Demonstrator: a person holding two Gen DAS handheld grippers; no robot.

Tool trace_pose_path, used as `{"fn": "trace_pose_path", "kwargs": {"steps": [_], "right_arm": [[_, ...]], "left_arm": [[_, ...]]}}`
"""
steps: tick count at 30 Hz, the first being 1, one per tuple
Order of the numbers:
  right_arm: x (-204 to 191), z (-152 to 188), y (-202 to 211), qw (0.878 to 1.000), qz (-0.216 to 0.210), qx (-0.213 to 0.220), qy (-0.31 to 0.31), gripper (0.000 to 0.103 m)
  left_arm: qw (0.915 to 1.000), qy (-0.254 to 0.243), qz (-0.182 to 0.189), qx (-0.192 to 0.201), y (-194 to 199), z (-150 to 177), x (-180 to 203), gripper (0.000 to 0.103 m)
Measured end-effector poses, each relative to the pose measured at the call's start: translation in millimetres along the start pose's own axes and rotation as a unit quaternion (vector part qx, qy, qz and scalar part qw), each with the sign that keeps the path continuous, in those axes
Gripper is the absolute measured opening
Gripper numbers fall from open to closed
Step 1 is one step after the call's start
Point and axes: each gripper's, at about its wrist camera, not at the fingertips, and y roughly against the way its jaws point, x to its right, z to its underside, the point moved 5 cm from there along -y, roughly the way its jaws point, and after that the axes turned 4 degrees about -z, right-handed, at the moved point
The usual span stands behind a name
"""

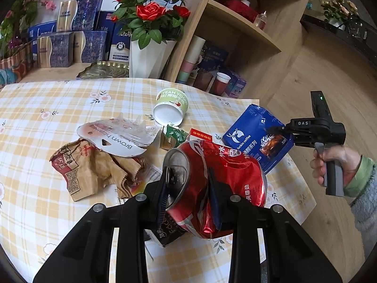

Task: Collect trash
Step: 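Carry the soda can and coffee box to the brown bin and release the box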

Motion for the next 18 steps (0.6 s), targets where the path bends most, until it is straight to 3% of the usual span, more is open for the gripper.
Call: {"fn": "trace_pose_path", "kwargs": {"steps": [14, 18], "right_arm": [[-40, 44, 52, 0.997, -0.037, 0.05, 0.047, 0.028], [-67, 67, 72, 0.994, -0.068, 0.054, 0.067, 0.028]], "left_arm": [[0.9998, 0.007, 0.008, 0.019, 58, 16, -16, 0.03], [0.9997, 0.003, 0.003, 0.026, 82, 24, -20, 0.03]]}}
